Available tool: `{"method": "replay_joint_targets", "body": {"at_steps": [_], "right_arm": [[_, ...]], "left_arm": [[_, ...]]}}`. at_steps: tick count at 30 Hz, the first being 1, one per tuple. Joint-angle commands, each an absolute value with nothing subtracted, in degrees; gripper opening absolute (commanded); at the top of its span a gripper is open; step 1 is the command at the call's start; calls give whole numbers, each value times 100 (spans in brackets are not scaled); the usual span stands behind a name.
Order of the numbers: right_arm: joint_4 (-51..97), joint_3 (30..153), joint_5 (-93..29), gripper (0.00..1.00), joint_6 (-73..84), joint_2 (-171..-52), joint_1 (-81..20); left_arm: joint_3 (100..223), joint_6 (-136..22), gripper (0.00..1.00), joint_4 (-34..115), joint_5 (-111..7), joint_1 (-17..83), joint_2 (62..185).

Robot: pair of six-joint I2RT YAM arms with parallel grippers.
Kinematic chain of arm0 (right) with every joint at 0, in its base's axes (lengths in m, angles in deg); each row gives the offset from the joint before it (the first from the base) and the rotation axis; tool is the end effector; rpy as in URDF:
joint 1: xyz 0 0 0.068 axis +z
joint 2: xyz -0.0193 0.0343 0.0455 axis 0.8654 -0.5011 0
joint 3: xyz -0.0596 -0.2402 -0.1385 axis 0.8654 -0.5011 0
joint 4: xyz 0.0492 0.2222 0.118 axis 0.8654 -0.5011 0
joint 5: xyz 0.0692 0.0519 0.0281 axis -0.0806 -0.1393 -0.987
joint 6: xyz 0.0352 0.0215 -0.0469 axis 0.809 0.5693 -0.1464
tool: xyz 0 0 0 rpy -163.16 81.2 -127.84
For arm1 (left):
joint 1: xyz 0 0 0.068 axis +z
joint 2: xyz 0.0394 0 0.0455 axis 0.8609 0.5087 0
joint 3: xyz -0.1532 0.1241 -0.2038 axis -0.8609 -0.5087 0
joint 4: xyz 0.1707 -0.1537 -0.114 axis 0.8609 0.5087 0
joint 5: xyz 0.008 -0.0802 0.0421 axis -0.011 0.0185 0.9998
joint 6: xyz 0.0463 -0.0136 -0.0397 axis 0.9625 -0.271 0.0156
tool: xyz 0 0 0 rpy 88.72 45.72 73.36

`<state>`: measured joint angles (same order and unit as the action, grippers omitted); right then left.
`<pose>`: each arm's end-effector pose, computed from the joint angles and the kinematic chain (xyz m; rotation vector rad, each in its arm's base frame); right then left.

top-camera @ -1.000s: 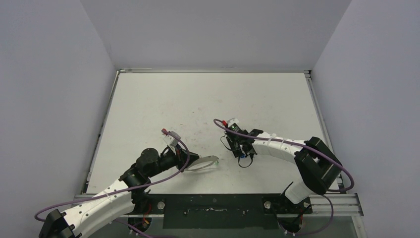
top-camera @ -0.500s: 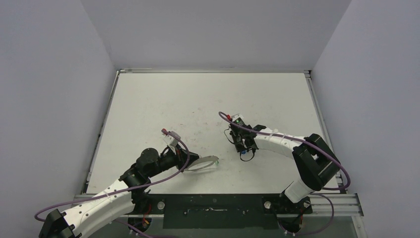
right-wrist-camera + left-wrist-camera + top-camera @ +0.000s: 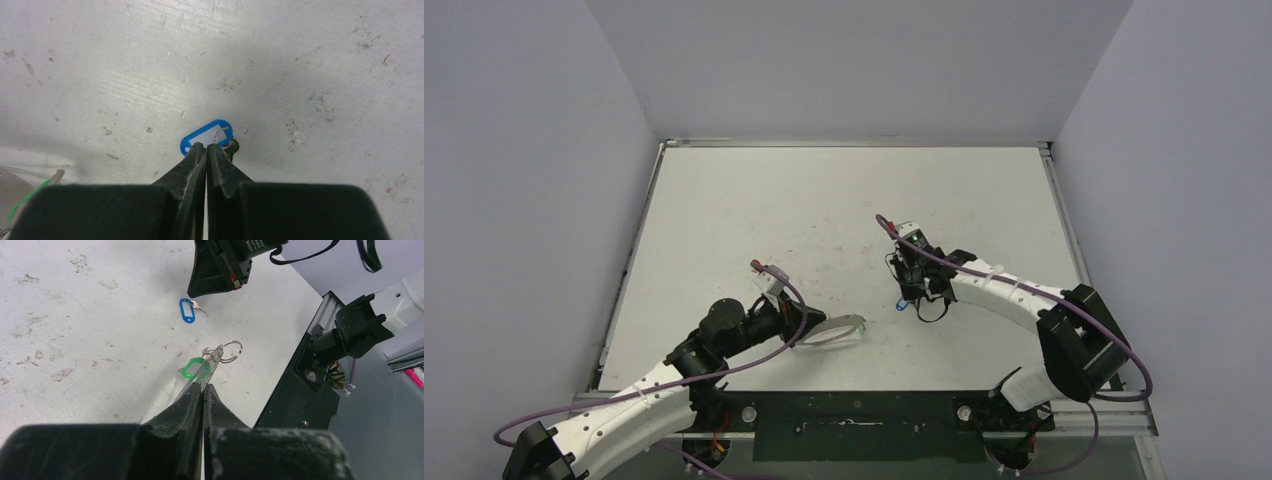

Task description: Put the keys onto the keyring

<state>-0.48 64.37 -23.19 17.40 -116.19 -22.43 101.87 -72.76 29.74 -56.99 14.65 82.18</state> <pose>0.2271 0.1730 0.1835 -0.4296 2.6434 0.2924 0.1036 -0.1181 0.2170 0.4581 1.8006 -1.1095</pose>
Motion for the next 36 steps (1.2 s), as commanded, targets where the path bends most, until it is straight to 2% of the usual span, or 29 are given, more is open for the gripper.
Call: {"method": "replay_joint_targets", "body": {"at_steps": [1,3,4,7,8,10,14,18,25,27,28,30,36], "right_arm": [[19,6486,-2407,0,1737,-11190,-2292],[15,6488,-2555,0,1662,-11214,-2292],[-7,6513,-2557,5,1611,-11252,-2292],[-113,6595,-2511,30,1509,-11446,-2284],[-181,6640,-2474,34,1491,-11522,-2273],[-313,6738,-2210,36,1479,-11690,-2238],[-468,6889,-1962,33,1449,-11947,-2175],[-474,6980,-2003,24,1401,-12166,-2165],[-376,7035,-2141,24,1340,-12404,-2160],[-405,7052,-2114,14,1349,-12456,-2161],[-417,7057,-2109,6,1352,-12456,-2161],[-451,7050,-2104,0,1362,-12394,-2161],[-706,7080,-2033,0,1351,-11877,-2161]], "left_arm": [[10490,-7254,0,2750,-5696,1502,8182],[10491,-7249,0,2751,-5705,1503,8187],[10491,-7246,0,2753,-5709,1502,8189],[10492,-7252,0,2767,-5714,1504,8175],[10491,-7258,0,2766,-5714,1504,8176],[10491,-7263,0,2767,-5708,1503,8165],[10493,-7265,0,2766,-5706,1503,8165],[10491,-7279,0,2796,-5701,1501,8165],[10475,-7289,0,2836,-5694,1498,8110],[10473,-7282,0,2845,-5688,1504,8095],[10473,-7288,0,2853,-5683,1504,8090],[10473,-7281,0,2858,-5679,1501,8088],[10449,-7281,0,2881,-5644,1504,8078]]}}
